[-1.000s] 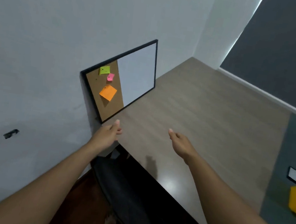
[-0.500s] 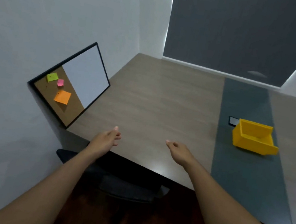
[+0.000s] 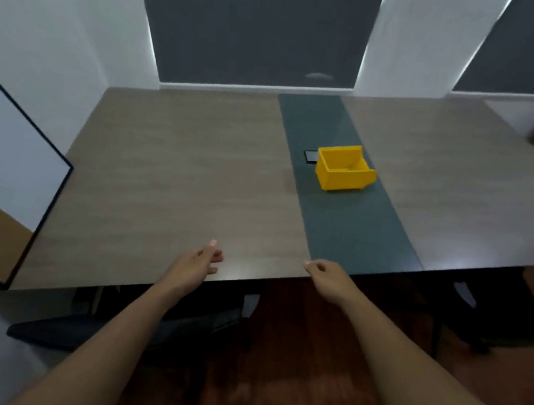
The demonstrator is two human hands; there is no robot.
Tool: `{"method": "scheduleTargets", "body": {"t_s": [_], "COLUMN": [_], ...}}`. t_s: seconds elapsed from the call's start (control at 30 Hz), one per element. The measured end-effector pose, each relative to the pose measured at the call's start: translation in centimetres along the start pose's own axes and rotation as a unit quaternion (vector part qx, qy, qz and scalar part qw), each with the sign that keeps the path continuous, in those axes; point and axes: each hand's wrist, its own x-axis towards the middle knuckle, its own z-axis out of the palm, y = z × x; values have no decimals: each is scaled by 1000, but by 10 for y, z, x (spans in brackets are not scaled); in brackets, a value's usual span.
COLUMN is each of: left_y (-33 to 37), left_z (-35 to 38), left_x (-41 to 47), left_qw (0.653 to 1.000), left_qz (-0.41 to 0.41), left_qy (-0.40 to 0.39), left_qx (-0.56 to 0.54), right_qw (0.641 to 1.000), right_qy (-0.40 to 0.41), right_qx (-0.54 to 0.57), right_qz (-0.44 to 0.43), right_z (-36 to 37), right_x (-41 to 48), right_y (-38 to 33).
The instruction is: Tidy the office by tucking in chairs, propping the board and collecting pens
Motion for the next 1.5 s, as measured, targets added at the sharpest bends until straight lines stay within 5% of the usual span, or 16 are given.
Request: {"method": "scheduleTargets", "body": {"t_s": [0.53, 0.97, 1.5], "left_y": [63, 78, 41], "left_z": [192, 443, 733], "left_x": [-31, -147, -295], "left_qw": [965, 892, 764], "left_qz": [68, 106, 138], "left_qy": [-189, -327, -476], "left_qx": [169, 294, 414], "right_qw": [968, 917, 775], "right_qy": [147, 228, 373], "right_qx": [139, 218, 334], "right_qz": [148, 245, 386], "right_z": [-76, -136, -148], "right_x": [-167, -345, -588], "right_y": [172, 401, 596]}}
